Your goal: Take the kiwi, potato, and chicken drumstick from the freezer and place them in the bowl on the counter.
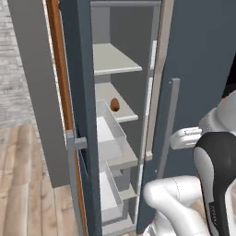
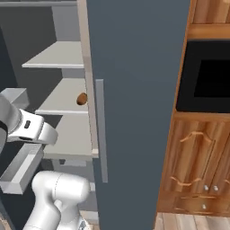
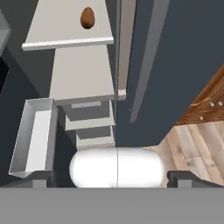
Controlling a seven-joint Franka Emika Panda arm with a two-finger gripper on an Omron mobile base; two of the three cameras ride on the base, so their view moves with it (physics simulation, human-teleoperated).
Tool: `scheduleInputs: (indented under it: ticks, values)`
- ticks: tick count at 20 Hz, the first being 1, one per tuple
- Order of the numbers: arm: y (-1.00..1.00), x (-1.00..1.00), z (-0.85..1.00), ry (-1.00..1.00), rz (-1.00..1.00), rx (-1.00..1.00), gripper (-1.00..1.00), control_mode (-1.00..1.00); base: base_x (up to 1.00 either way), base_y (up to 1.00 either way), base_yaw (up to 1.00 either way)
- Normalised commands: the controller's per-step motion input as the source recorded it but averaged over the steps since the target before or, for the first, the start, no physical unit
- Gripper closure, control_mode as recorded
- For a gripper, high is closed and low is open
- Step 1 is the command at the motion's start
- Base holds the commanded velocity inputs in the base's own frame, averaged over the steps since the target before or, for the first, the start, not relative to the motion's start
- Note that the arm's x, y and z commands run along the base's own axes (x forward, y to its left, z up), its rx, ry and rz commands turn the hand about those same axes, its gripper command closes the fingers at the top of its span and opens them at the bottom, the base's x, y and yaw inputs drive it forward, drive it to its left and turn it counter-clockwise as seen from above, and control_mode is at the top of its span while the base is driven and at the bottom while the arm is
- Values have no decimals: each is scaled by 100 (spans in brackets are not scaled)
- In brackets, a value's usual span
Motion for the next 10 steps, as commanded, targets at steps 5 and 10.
scheduleInputs:
  ticks: [5,10]
  values:
    - [0,0,0,0,0,0,-100,100,74,-2,28]
    - [0,0,0,0,0,0,-100,100,30,-5,15]
